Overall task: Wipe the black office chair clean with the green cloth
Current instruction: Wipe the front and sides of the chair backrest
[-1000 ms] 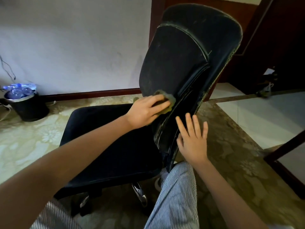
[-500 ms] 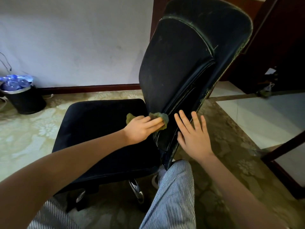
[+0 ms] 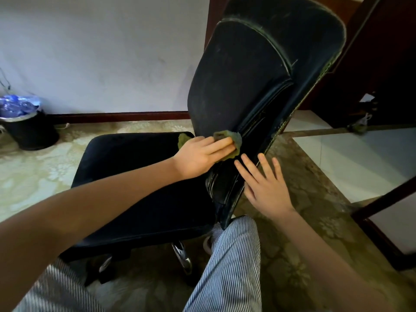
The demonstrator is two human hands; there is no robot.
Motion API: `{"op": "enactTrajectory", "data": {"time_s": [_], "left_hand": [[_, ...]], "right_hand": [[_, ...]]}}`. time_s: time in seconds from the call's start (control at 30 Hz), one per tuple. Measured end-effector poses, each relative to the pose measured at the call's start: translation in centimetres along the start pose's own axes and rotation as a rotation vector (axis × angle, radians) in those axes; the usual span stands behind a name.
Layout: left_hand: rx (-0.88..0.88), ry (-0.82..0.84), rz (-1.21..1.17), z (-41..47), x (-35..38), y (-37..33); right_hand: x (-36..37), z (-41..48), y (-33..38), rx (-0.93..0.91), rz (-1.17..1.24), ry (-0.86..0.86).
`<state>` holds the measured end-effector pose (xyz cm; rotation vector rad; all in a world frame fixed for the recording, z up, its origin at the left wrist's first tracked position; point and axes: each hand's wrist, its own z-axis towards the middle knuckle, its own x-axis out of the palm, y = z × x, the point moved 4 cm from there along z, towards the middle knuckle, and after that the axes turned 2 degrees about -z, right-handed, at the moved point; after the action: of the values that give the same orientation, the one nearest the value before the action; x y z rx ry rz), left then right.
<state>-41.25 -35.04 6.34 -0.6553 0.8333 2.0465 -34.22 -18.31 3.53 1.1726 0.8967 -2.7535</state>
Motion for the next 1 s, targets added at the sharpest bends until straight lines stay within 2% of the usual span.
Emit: {"op": "enactTrajectory", "data": {"time_s": [0.3, 0.63, 0.7, 0.83, 0.87, 1.0], "left_hand": [[-0.025, 0.029, 0.017, -3.6, 2.2, -1.3], [-0.108, 0.239, -0.064, -9.9, 4.6, -3.5], [-0.262, 0.188, -0.125, -10.8, 4.3, -3.7], [-1.010, -0.155, -0.519, -8.9, 2.8, -4.3], [-1.128, -0.212, -0.615, -7.6, 2.5, -5.0], [-1.241, -0.217, -0.719, -2.8, 2.8, -8.8]], "right_hand": [[0.5, -0.1, 0.8, 0.050, 0.020, 0.023], [1.1, -0.2, 2.0, 0.092, -0.025, 0.070], [1.0, -0.2, 2.6, -0.008, -0.050, 0.062], [1.2, 0.2, 2.5, -0.306, -0.114, 0.036], [1.2, 0.8, 2.1, -0.335, -0.125, 0.027], [0.3, 3.0, 0.6, -0.345, -0.148, -0.039]]}}
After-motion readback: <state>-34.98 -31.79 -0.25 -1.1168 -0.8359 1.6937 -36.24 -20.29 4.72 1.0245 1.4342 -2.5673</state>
